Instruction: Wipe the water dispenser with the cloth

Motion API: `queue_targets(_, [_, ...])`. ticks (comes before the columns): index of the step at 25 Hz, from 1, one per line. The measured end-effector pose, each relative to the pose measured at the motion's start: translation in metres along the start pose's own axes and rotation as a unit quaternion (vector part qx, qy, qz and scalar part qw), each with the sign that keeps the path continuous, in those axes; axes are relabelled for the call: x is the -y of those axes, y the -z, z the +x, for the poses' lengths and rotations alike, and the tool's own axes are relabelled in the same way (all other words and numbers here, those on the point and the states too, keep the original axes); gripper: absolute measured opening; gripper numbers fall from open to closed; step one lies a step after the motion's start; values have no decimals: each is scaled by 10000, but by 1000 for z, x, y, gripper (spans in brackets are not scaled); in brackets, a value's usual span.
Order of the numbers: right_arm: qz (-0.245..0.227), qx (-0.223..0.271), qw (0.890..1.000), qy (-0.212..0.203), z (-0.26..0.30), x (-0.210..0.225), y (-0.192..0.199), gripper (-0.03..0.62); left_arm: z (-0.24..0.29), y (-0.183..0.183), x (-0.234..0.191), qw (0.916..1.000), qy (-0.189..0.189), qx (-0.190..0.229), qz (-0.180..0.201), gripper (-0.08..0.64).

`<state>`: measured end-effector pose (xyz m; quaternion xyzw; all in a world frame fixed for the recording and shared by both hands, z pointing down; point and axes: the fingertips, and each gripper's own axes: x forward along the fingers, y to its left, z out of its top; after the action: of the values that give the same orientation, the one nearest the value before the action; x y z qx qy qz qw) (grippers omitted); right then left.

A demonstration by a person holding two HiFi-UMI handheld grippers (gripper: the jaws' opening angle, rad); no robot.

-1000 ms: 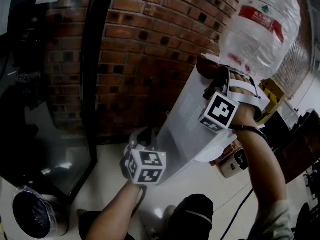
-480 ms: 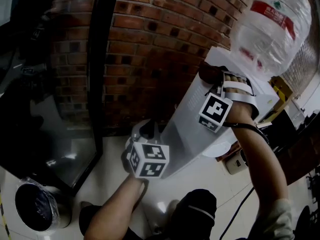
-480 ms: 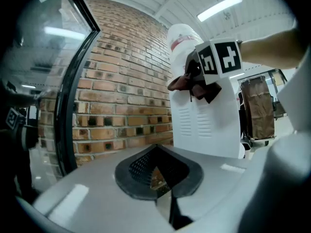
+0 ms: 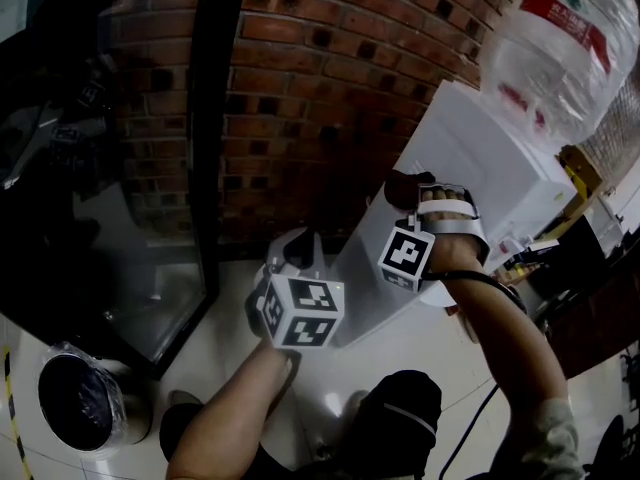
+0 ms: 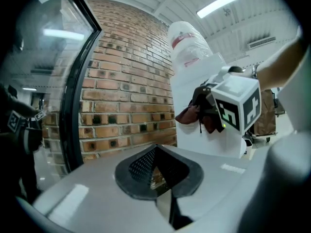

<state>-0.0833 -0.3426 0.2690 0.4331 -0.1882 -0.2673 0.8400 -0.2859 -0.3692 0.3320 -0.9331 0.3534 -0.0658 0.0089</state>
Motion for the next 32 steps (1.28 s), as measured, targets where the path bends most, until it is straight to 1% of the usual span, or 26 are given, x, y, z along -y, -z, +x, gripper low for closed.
queue_targets(3, [-132, 109, 9996, -236, 3, -30, -18, 64, -1, 4, -4, 10000, -43, -63, 56, 0])
queue_targets(5, [-309, 180, 9986, -400, 5, -53, -31, 64, -3, 7, -9, 9998, -111, -109, 96, 0])
queue_targets(11, [-739, 393, 9922, -919, 8, -125, -69, 64, -9, 16, -28, 9990, -357, -252, 121, 0])
queue_targets(14, [-866, 501, 9885, -1137, 6, -151, -89, 64, -12, 24, -35, 9987, -366, -344, 99, 0])
queue_targets(17, [-1022, 519, 9852, -1277, 5, -170, -102, 64, -12, 31, -38, 9983, -378, -429, 133, 0])
queue_targets(20, [-1097, 638, 9813, -1445, 10, -198, -119, 64, -11, 40, -39, 9976, -373, -564, 137, 0])
queue_targets(26, [-1333, 830, 9715, -1774, 15, -249, -152, 64, -9, 64, -42, 9952, -384, -874, 213, 0])
queue_targets(29, [-1423, 932, 9664, -1927, 18, -276, -169, 64, -9, 75, -46, 9940, -414, -999, 178, 0])
queue_targets(32, [-1569, 933, 9608, -2085, 19, -299, -179, 64, -7, 79, -47, 9935, -410, -1050, 127, 0])
